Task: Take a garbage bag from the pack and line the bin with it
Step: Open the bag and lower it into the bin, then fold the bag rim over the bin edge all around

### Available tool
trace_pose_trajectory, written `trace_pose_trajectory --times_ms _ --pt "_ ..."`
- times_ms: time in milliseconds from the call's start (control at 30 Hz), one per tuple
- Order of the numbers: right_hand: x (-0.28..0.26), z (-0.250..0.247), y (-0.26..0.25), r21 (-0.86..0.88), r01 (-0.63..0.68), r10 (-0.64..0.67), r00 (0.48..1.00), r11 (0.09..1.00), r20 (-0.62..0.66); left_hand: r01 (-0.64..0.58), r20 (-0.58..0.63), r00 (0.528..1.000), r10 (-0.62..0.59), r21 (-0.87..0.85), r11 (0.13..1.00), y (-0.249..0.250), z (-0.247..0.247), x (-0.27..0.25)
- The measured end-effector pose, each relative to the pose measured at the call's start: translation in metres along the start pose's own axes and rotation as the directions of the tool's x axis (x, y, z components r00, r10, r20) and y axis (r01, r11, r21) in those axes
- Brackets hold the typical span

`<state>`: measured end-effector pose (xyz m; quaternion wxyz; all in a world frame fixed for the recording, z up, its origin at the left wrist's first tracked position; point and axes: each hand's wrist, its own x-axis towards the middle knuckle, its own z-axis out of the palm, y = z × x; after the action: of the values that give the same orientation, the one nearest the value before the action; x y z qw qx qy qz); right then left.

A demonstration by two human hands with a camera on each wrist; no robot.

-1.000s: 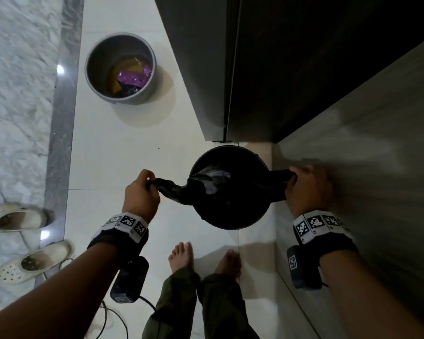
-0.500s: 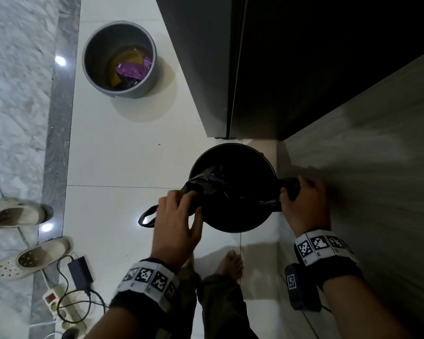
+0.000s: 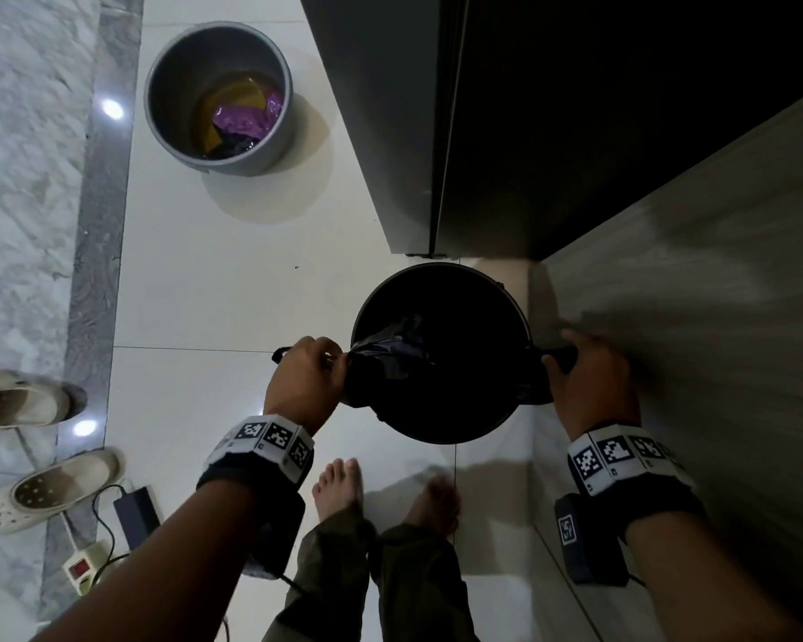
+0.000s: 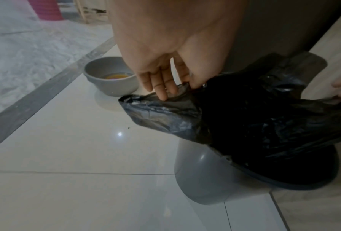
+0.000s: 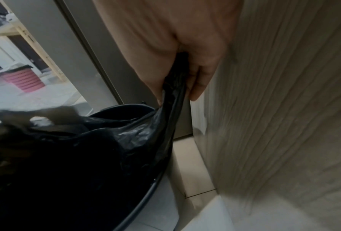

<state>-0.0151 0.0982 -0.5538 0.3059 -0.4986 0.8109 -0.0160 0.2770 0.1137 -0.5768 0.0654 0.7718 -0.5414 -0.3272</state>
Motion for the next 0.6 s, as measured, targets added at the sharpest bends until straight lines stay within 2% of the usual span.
trace_pose_trajectory --times_ms 133,200,267,367,466,533,600 --pt "0.013 0.006 0.006 0.004 0.084 -0.084 0.994 0.996 0.073 -0.086 -0.063 0.995 0.082 -0.062 0.994 -0.01 0.003 0.012" --pt "0.017 0.008 0.006 0.017 0.133 -0.134 0.982 0.991 0.13 -0.177 -0.101 0.98 0.169 -0.074 0.981 -0.012 0.002 0.019" --pt "0.018 0.008 0.004 0.062 0.164 -0.174 0.956 0.984 0.236 -0.239 -0.121 0.966 0.23 -0.069 0.968 -0.012 0.001 0.024" --pt "0.015 0.008 0.004 0.06 0.162 -0.172 0.886 0.985 0.43 -0.294 -0.141 0.948 0.285 -0.048 0.955 -0.005 -0.003 0.026" --pt "0.01 0.011 0.005 -0.014 0.183 -0.144 0.817 0.983 0.559 -0.236 -0.095 0.969 0.23 -0.069 0.969 -0.002 -0.008 0.026" --pt "0.008 0.014 0.006 -0.08 0.218 -0.134 0.807 0.973 0.575 -0.181 -0.058 0.983 0.177 -0.068 0.981 -0.004 -0.009 0.025" --pt "0.005 0.016 0.005 -0.139 0.247 -0.125 0.808 0.959 0.576 -0.179 -0.043 0.983 0.176 -0.051 0.983 -0.005 -0.009 0.026"
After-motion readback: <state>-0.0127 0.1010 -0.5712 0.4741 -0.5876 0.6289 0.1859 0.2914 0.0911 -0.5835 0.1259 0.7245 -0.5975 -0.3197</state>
